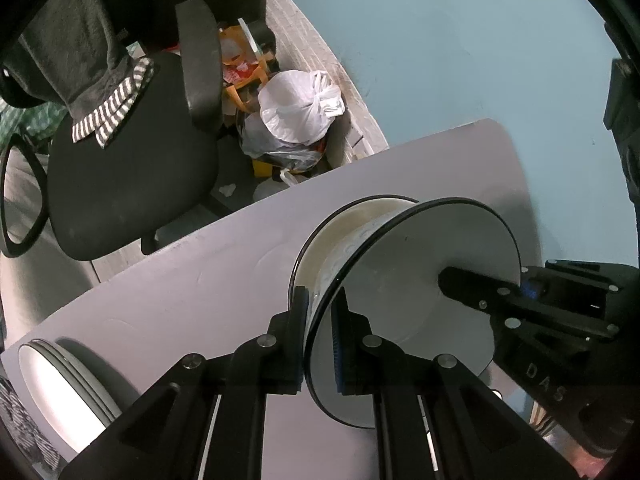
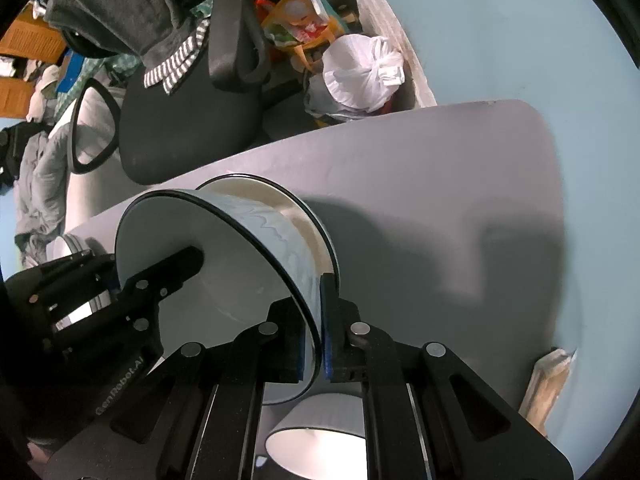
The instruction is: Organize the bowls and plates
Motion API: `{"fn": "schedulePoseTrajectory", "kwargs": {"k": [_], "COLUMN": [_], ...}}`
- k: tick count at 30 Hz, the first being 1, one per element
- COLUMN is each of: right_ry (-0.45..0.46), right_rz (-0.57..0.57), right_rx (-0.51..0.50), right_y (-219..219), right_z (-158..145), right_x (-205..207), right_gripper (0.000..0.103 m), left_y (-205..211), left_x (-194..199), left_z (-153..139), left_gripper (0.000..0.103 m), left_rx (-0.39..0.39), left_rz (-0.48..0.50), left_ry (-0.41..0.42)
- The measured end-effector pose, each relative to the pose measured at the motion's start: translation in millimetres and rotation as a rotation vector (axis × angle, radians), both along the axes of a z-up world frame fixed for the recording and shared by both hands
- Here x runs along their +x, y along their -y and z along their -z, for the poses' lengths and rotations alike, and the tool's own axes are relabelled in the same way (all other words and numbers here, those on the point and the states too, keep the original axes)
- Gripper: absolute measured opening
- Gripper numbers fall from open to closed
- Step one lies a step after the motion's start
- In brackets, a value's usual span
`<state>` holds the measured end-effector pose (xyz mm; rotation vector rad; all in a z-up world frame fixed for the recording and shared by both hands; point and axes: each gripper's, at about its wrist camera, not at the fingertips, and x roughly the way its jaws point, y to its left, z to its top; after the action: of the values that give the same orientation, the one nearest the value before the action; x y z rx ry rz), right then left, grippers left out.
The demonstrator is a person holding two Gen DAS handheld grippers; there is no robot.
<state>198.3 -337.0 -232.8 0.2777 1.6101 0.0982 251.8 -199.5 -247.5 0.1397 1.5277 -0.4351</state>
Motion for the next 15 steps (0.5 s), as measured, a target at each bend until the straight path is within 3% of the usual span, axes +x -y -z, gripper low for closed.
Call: {"fn": "schedulePoseTrajectory", "kwargs": {"k": [8,15], "right_ry": [-0.005,-0.005], "right_rz": [0.006,0.018], "right_rx": [0.031,0.047], "right_y": [0,0], "right_z": [4,4], "right_x": [0,0], "right_gripper": [0.014,0.018], "left_y": [0,11], "left_x": [1,-4], "left_z": [1,-5], "left_gripper": [0.015,0.023], "left_rx": [-0.002,0.061], "left_rz": [0.003,0.038], "left_ry": [-0.014,-0.006]}}
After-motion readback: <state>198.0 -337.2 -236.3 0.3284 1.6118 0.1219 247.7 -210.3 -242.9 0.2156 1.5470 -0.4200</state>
